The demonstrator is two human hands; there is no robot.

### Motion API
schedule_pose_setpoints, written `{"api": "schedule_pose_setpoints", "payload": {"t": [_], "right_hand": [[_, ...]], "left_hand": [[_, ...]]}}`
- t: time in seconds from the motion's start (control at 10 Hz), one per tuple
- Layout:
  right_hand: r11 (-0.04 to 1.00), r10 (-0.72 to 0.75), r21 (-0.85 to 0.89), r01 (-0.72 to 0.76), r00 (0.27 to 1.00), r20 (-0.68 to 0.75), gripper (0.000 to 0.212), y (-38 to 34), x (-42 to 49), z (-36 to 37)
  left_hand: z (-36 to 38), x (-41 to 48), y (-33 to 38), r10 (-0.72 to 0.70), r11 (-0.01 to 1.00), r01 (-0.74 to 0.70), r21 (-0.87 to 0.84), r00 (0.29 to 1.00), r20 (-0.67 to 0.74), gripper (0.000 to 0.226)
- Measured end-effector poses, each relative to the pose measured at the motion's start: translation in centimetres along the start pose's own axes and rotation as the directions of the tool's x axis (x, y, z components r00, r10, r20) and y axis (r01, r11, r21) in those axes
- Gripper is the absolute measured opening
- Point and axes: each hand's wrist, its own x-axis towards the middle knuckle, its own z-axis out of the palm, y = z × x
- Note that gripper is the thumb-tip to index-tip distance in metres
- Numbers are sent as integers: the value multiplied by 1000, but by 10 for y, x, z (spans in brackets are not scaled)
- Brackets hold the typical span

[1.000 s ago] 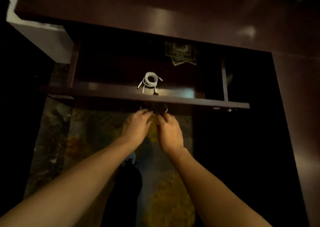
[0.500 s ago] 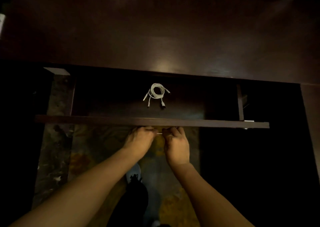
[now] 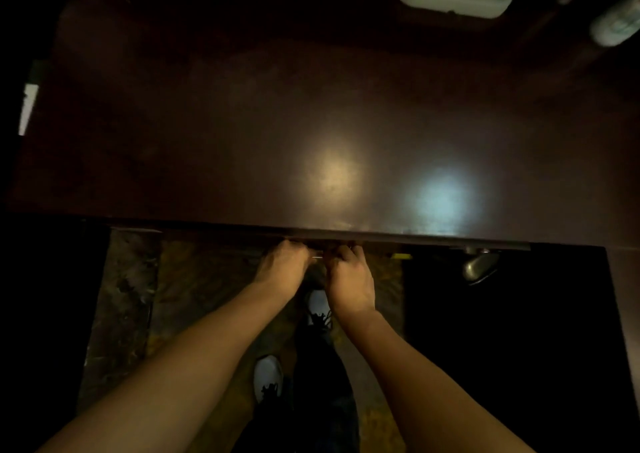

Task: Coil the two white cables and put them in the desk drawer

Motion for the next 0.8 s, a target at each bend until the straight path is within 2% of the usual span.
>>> {"api": "schedule_pose_setpoints", "payload": {"t": [0.1, 0.2, 0.3, 0.4, 0.5, 0.6, 0.7, 0.8], "right_hand": [[999, 41, 13, -43, 993, 112, 31, 3, 18, -6], [995, 99, -8, -101, 955, 278, 24, 5, 25, -6], [995, 97, -29, -92, 931, 353, 29, 4, 24, -11], [994, 109, -56, -96, 926, 361, 28, -1, 23, -22], [992, 129, -50, -120, 870, 475, 25, -12, 23, -42], [997, 76, -54, -56, 830, 552, 29, -23, 23, -73], [991, 43, -118, 60, 700, 713, 33, -44, 15, -122], [994, 103, -63, -88, 580, 808, 36, -61, 20, -175]], "left_hand": [[-12, 10, 0, -79, 982, 98, -163, 990, 116, 37], [-18, 19, 3, -163, 962, 193, -193, 973, 160, 45], [-19, 15, 3, -220, 943, 257, -210, 958, 183, 51], [-20, 5, 4, -218, 932, 275, -236, 946, 239, 51], [-48, -14, 12, -120, 960, 181, -213, 955, 273, 46], [-87, -39, 27, 40, 997, -17, -70, 942, 333, 37], [-130, -65, 40, 65, 986, -135, 101, 858, 509, 30], [-185, -79, 58, 78, 957, -220, 189, 822, 564, 23]]}}
